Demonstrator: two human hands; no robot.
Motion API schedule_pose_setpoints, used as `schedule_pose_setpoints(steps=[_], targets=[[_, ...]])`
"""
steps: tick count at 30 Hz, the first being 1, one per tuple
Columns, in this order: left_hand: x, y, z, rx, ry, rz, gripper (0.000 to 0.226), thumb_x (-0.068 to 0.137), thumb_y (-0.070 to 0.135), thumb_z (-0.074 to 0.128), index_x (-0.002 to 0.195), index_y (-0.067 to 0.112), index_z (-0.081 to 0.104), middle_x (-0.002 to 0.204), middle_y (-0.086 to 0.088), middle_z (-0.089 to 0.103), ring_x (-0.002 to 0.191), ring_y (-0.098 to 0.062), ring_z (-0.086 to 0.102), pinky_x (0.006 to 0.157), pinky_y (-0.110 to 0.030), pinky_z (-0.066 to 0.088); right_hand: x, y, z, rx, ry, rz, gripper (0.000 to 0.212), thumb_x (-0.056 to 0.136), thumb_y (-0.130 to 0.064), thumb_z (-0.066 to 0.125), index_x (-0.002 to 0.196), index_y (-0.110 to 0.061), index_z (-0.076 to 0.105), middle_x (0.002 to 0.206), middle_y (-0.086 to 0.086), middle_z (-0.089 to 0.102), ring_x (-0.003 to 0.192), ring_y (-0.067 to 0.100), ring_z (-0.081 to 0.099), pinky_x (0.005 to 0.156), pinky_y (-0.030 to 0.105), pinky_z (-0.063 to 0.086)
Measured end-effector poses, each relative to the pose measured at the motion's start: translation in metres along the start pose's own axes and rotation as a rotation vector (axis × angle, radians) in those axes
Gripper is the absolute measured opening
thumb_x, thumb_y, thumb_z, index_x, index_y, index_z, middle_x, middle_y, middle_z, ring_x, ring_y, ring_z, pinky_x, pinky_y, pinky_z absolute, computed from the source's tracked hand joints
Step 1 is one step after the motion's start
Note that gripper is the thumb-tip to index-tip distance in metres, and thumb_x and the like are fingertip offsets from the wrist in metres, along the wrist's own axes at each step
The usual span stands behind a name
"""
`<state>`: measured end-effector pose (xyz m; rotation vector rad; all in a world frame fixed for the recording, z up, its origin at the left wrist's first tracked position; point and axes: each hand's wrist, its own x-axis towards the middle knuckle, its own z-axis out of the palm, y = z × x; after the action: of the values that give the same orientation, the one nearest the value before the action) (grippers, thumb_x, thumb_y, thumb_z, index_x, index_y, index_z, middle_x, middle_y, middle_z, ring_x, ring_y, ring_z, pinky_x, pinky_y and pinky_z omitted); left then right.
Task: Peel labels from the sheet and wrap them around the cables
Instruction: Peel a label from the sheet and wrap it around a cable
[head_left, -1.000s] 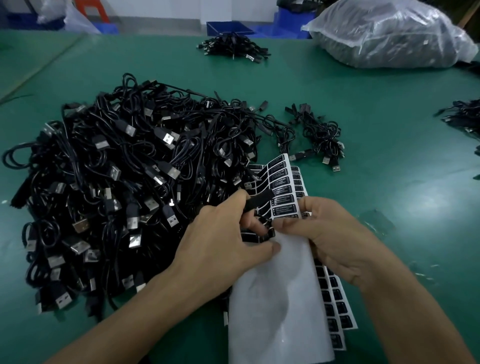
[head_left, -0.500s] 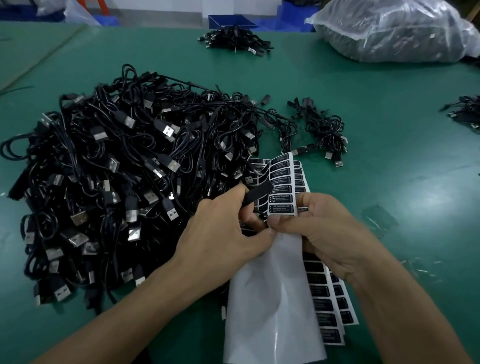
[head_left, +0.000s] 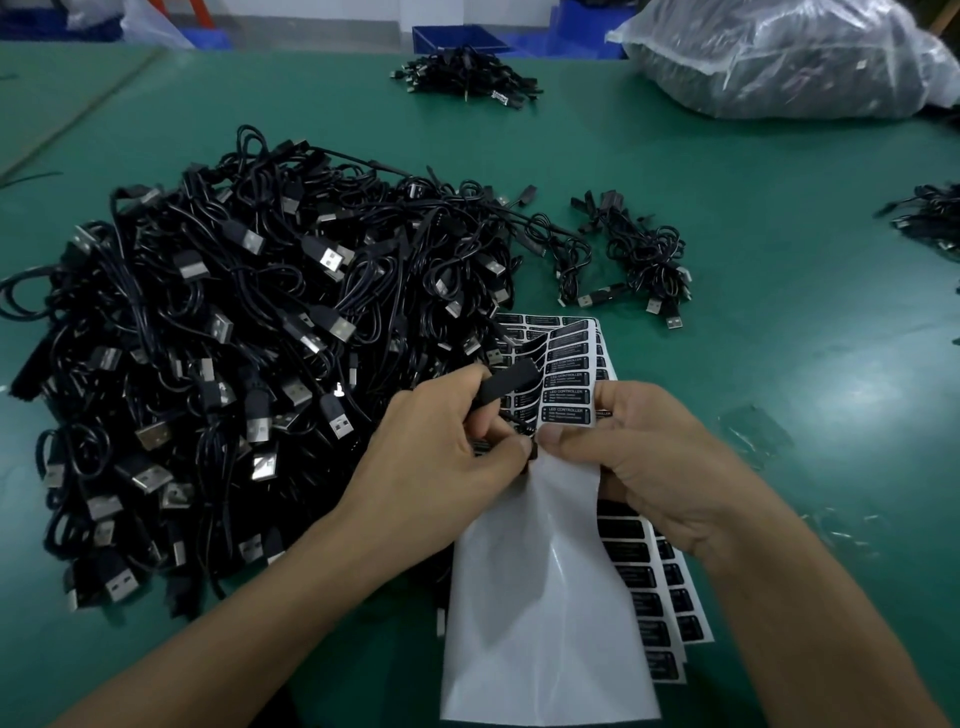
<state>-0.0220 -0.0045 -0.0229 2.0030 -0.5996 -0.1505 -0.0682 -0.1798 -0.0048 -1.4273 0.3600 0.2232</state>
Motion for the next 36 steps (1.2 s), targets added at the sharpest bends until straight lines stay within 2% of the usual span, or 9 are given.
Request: schedule_pose_setpoints(steps=[3,7,14,20,25,31,32,34,36], targets=[[0.0005,-0.0008,-0.0006,0.024,0.003,-0.010,0.029,0.081,0.021,0.074,0.075,0.009,0.049,0.072,0.013,0.072,0.047,0.001,0.047,0.046,-0.014,0.039,-0.0002,-0.0004,0.0003,-0.016,0.002,0.004,0.017,0.088,0.003,0.070,0.102,-0.004,0.067,0.092,0.012,0.078,0.080,0.019,0.076,0.069,0.027,0.061],[0.0002,0.0011,0.0000,0.001,0.043,-0.010,0.039,0.079,0.019,0.073,0.067,0.021,0.036,0.071,0.012,0.072,0.047,0.000,0.048,0.047,-0.013,0.039,0.0011,0.0001,-0.0007,0.008,0.040,0.018,0.018,0.086,0.001,0.072,0.103,-0.002,0.066,0.093,0.016,0.077,0.080,0.024,0.075,0.074,0.037,0.063],[-0.0024,0.0057,-0.0018,-0.038,0.021,-0.012,0.051,0.066,0.037,0.085,0.069,0.024,0.036,0.075,0.015,0.072,0.046,0.004,0.048,0.044,-0.012,0.036,-0.0001,-0.0029,-0.0023,-0.036,0.009,0.036,0.029,0.083,0.008,0.069,0.110,-0.002,0.066,0.098,0.019,0.077,0.088,0.034,0.075,0.080,0.044,0.062],[-0.0027,0.0056,-0.0006,0.008,0.025,0.002,0.043,0.065,0.037,0.086,0.068,0.039,0.043,0.076,0.018,0.072,0.047,0.006,0.052,0.044,-0.011,0.037,-0.0003,-0.0031,-0.0012,-0.096,0.000,0.020,0.036,0.081,0.013,0.070,0.112,-0.002,0.062,0.096,0.020,0.077,0.091,0.036,0.075,0.086,0.047,0.061],[-0.0035,0.0038,0.0010,-0.016,0.029,0.019,0.041,0.068,0.026,0.088,0.070,0.023,0.047,0.069,0.017,0.071,0.048,0.006,0.055,0.046,-0.007,0.039,0.0002,-0.0025,-0.0011,-0.114,0.010,0.015,0.035,0.082,0.011,0.071,0.113,-0.001,0.063,0.097,0.023,0.075,0.095,0.043,0.072,0.089,0.053,0.058],[0.0004,0.0034,-0.0016,-0.021,-0.001,-0.010,0.033,0.072,0.015,0.078,0.073,0.003,0.048,0.068,0.011,0.073,0.048,0.003,0.053,0.047,-0.016,0.044,0.0000,-0.0020,-0.0030,-0.091,-0.021,0.020,0.030,0.085,0.010,0.069,0.111,-0.002,0.063,0.093,0.019,0.077,0.083,0.028,0.076,0.077,0.037,0.063],[0.0003,0.0039,-0.0019,-0.018,0.001,-0.021,0.033,0.071,0.018,0.077,0.073,0.004,0.047,0.069,0.008,0.072,0.047,0.000,0.051,0.047,-0.024,0.047,-0.0001,-0.0019,-0.0035,-0.096,-0.023,0.018,0.030,0.085,0.009,0.069,0.111,-0.003,0.063,0.093,0.018,0.077,0.083,0.027,0.076,0.077,0.036,0.063],[-0.0002,0.0047,-0.0019,-0.018,0.005,-0.045,0.032,0.071,0.023,0.074,0.073,0.006,0.047,0.069,-0.001,0.070,0.050,-0.020,0.055,0.051,-0.040,0.054,-0.0006,-0.0020,-0.0032,-0.103,-0.028,0.014,0.030,0.085,0.008,0.070,0.112,-0.004,0.063,0.094,0.017,0.077,0.085,0.028,0.076,0.078,0.037,0.063],[-0.0008,0.0053,-0.0011,-0.018,0.011,-0.045,0.032,0.072,0.024,0.073,0.070,0.013,0.043,0.069,-0.005,0.069,0.057,-0.029,0.059,0.053,-0.045,0.053,-0.0011,-0.0022,-0.0026,-0.099,-0.026,0.013,0.030,0.085,0.009,0.070,0.112,-0.004,0.063,0.095,0.018,0.077,0.086,0.029,0.076,0.079,0.038,0.062]])
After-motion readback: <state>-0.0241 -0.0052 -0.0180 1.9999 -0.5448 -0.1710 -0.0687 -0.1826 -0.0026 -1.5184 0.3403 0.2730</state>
